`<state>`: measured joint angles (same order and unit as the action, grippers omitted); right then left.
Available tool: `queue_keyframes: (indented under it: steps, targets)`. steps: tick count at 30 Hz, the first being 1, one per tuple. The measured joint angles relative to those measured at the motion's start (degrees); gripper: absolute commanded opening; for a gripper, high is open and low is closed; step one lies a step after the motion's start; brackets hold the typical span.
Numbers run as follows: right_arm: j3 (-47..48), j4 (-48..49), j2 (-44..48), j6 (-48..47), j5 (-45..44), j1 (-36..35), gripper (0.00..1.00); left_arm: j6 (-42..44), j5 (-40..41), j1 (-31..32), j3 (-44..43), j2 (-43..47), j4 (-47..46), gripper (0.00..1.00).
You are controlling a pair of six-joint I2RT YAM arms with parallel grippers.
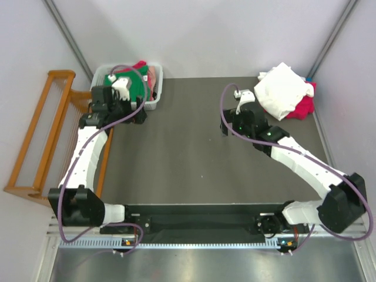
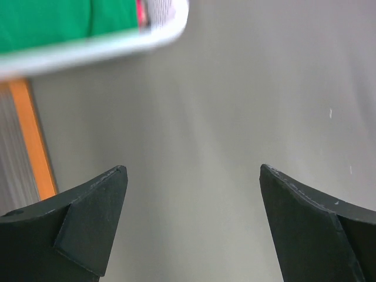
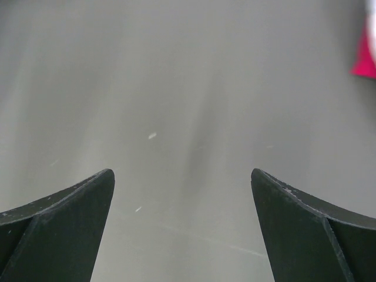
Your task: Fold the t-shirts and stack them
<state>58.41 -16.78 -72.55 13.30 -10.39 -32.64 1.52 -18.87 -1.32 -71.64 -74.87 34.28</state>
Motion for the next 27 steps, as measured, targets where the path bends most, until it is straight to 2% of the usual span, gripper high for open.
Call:
queue_keyframes:
  steps: [1,3,5,7,10,11,12,15,22,27]
  targets:
    - [1.3,-0.3,-1.4,0.0,-2.6,-0.2,1.00,-0.3,2.2,1.9,-2.0,-1.3,-1.2,0.99]
    - [3.4,-1.0,-3.5,-0.1,-5.8,-0.2,1.00,-0.4,4.7,4.2,-4.6,-2.6,-2.2,0.92]
    - [4.9,-1.7,-4.4,-0.1,-7.4,-0.3,1.00,0.1,6.0,5.1,-8.1,-3.4,0.0,0.89]
    - [5.6,-1.8,-4.4,-0.2,-7.7,-0.4,1.00,2.5,6.6,5.0,-13.1,-4.5,2.8,0.96]
    - [5.8,-1.5,-4.0,-0.9,-6.8,-0.6,1.00,5.7,7.0,4.7,-15.5,-4.3,2.8,0.84]
    - [5.8,-1.4,-3.8,-1.3,-6.2,-0.6,1.00,6.2,7.0,4.7,-15.3,-4.1,3.1,0.83]
    - [5.7,-1.4,-3.4,-1.7,-5.8,-0.6,1.00,6.5,7.2,4.7,-15.0,-4.2,3.5,0.93]
    - [5.9,-1.5,-2.2,-2.1,-5.2,-0.6,1.00,6.7,9.5,4.8,-16.0,-7.5,5.2,0.99]
    - [7.7,-2.6,-1.2,-2.4,-5.1,-0.6,1.00,6.1,18.2,4.9,-31.5,-28.5,8.9,0.99]
    - [7.7,-3.0,3.1,-2.8,-5.8,-0.7,1.00,5.9,21.8,4.9,-51.5,-41.3,13.0,0.99]
